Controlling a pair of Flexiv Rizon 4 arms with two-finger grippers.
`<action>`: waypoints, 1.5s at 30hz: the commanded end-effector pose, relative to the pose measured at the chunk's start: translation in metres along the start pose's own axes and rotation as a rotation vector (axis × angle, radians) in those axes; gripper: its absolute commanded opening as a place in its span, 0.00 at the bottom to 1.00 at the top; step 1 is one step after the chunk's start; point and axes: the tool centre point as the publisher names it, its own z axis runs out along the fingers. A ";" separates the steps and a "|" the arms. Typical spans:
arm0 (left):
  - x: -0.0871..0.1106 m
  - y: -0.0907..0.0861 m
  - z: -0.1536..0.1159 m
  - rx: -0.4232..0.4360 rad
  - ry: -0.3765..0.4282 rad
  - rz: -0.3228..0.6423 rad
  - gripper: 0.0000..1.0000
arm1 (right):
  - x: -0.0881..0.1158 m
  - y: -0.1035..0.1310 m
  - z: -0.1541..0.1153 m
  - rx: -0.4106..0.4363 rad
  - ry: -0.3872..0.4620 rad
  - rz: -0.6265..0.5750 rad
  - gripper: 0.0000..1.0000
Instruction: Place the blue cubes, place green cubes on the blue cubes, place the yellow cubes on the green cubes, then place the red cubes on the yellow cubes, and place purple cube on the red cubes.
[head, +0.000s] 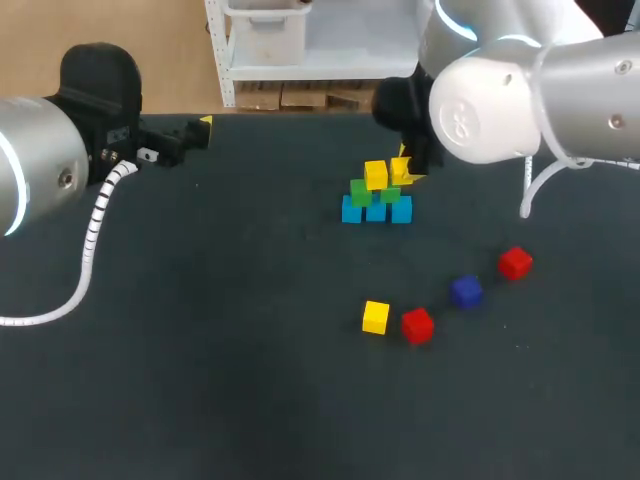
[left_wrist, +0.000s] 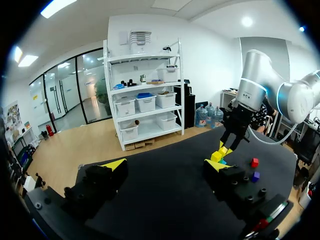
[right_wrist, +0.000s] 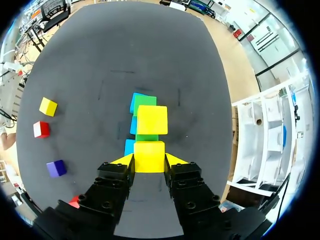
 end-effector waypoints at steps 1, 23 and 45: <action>0.002 -0.001 0.001 -0.006 -0.008 -0.002 1.00 | -0.001 -0.004 0.000 0.002 -0.004 0.002 0.00; 0.002 -0.001 0.001 -0.006 -0.008 -0.002 1.00 | -0.005 0.001 0.006 -0.016 -0.006 0.004 0.00; 0.002 -0.001 0.001 -0.006 -0.008 -0.002 1.00 | -0.006 -0.001 0.006 -0.021 0.001 0.014 1.00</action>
